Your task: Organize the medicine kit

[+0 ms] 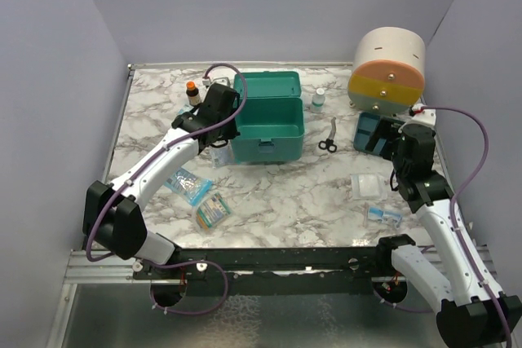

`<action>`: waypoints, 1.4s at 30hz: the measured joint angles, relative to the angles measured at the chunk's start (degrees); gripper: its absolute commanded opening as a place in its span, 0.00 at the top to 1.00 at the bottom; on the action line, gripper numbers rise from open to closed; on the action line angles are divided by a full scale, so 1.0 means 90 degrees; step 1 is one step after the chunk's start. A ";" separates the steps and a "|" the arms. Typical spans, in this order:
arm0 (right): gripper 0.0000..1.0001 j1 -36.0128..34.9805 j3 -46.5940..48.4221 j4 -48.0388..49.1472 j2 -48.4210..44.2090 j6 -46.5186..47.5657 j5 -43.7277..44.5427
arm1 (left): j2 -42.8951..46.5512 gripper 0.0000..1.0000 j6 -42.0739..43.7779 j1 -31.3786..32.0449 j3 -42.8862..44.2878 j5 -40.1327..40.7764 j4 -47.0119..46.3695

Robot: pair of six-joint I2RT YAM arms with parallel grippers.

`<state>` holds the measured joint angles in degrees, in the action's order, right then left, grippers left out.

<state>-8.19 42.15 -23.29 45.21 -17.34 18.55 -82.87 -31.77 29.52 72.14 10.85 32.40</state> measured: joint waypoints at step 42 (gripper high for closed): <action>0.05 0.0000 0.0345 -0.0284 0.0221 -0.0051 -0.0381 | 0.0039 1.00 -0.0954 0.0498 -0.1496 0.0685 -0.1015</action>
<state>-8.19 45.25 -25.85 47.20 -17.80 15.11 -82.52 -40.36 34.00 58.67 17.02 23.27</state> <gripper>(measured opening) 0.950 0.040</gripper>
